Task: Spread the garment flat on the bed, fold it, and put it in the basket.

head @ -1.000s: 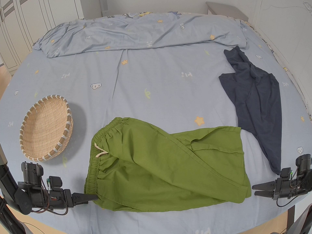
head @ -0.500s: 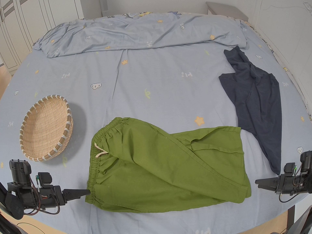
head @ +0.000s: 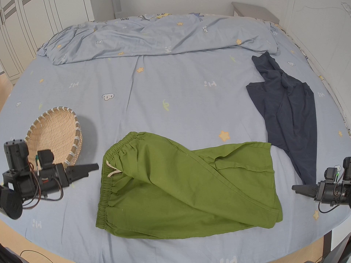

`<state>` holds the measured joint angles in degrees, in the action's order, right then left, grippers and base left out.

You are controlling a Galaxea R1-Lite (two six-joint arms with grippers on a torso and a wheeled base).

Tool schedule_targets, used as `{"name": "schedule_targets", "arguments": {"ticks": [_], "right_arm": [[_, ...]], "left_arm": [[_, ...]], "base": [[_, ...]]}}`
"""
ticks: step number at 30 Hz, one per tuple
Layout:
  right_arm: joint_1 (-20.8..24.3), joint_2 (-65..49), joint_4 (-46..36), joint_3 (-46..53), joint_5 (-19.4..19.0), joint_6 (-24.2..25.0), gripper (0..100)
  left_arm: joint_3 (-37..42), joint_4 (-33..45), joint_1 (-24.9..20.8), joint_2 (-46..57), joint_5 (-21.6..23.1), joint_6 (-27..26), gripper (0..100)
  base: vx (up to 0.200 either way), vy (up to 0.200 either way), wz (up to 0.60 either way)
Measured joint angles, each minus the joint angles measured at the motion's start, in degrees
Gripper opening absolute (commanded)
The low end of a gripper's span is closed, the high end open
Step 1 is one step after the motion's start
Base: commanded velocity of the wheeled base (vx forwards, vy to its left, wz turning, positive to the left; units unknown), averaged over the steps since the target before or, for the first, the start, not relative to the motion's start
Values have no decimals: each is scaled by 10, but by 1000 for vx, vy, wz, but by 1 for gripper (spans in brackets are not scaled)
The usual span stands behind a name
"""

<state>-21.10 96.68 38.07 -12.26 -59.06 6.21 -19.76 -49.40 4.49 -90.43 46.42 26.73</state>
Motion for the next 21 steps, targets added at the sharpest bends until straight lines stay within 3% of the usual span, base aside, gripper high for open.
{"name": "schedule_targets", "arguments": {"ticks": [5,8,10,17,21], "right_arm": [[7,-14,-11,-49,24,9,100],[18,-28,-39,-87,60,14,100],[32,-38,-76,-113,102,15,100],[140,-76,-210,-181,339,9,100],[206,-103,-251,-197,390,6,100]], "left_arm": [[-130,57,-36,-26,-60,8,100],[-217,111,-57,-51,-109,3,100],[-270,144,-68,-69,-129,-1,100],[-421,239,-94,-142,-170,-11,100],[-506,271,-103,-203,-181,-15,100]], "base": [[0,0,0],[0,0,0],[0,0,0],[0,0,0],[0,0,0]]}}
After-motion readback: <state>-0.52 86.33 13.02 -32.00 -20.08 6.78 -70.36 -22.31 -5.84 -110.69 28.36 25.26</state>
